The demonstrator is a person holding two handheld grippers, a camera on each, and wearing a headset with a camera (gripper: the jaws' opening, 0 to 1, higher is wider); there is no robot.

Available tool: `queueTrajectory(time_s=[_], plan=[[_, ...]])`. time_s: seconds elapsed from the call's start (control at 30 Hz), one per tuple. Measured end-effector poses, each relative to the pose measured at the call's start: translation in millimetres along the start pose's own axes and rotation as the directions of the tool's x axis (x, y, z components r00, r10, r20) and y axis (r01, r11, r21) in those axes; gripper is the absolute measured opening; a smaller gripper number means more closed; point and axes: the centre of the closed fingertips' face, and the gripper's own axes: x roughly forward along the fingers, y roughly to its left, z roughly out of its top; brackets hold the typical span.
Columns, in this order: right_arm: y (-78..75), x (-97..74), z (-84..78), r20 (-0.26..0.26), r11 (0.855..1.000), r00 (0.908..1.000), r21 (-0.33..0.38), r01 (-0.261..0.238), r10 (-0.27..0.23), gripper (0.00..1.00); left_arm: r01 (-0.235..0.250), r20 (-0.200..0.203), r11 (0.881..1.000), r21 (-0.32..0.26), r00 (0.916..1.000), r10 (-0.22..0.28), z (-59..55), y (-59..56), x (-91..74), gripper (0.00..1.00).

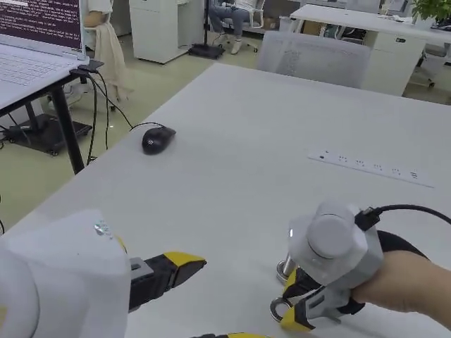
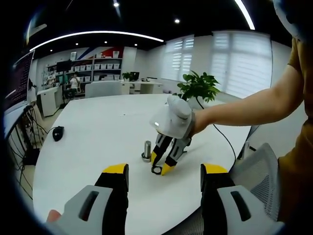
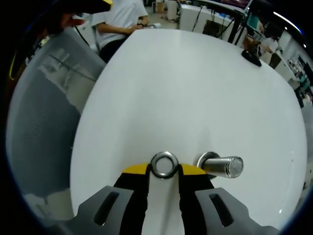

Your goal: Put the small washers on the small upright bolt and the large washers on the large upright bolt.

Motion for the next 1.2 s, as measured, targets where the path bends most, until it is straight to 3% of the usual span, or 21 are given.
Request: queueTrajectory(time_s=[0.3, 0.6, 0.97, 1.2], plan=[[3.3, -2.3, -1.1, 0.003, 1.0, 1.0, 0.012, 0.0, 0.0, 0.22, 0.0, 0.0, 1.0, 0.009, 1.0, 0.0, 2.4, 0.5, -0.1, 0.59], [2.8, -21.6, -6.3, 0.014, 0.999, 0.9999, 0.031, 0.007, -0.007, 0.22, 0.005, -0.002, 1.0, 0.003, 1.0, -0.005, 0.3, -0.2, 3.0, 0.59], [-14.5, -59.1, -5.4, 0.019, 0.997, 0.9966, 0.025, 0.079, -0.08, 0.22, 0.01, -0.001, 1.0, 0.004, 0.9999, -0.01, 0.2, -1.5, 5.5, 0.59], [-25.3, -70.7, 2.9, 0.024, 0.994, 0.9937, 0.008, 0.109, -0.109, 0.22, 0.012, 0.006, 1.0, 0.006, 0.9999, -0.012, 1.8, -2.4, 4.9, 0.59]])
